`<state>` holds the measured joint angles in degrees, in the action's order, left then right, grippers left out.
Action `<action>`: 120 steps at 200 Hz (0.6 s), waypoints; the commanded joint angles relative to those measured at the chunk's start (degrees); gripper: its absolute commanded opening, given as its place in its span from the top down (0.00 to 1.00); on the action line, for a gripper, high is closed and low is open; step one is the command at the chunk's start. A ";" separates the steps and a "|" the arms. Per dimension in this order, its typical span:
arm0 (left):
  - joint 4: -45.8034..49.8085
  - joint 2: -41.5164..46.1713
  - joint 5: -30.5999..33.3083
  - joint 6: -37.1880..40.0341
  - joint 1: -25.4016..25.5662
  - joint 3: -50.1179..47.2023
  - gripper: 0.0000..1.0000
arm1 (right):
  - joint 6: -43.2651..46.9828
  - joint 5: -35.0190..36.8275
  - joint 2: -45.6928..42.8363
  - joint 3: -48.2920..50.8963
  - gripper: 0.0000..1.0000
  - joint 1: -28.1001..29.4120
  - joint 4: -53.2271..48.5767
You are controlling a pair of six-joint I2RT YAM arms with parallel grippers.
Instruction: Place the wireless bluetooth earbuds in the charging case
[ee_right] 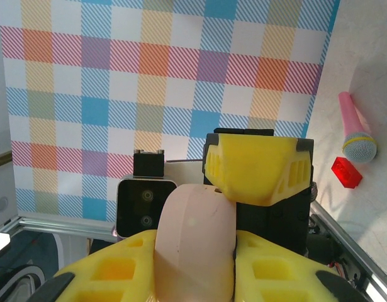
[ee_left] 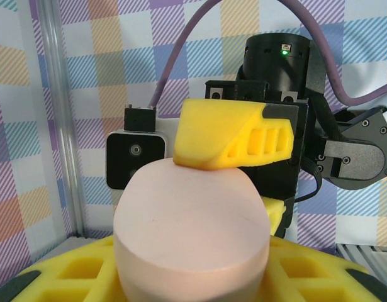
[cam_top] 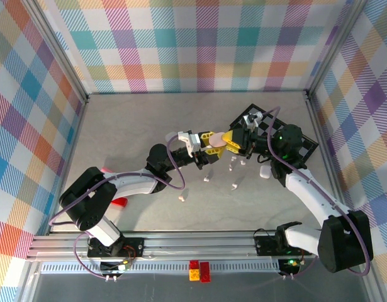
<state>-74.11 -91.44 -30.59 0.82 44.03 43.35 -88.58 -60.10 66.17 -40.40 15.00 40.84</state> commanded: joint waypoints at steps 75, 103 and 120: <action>-3.37 -0.06 -2.72 -0.82 -0.02 1.76 0.63 | 3.97 1.82 0.10 0.50 0.88 -0.24 -2.70; -3.09 0.19 -2.98 -0.42 0.00 1.33 0.63 | 7.57 2.82 -1.14 -0.20 0.57 -0.24 -8.63; -2.81 0.64 -2.81 0.52 -0.16 0.45 0.63 | 12.89 4.03 -3.10 -1.36 0.40 -0.29 -15.88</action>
<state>-73.58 -91.74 -31.14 0.69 43.88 43.35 -83.90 -58.76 65.63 -40.47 15.00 34.92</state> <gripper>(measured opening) 0.373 0.511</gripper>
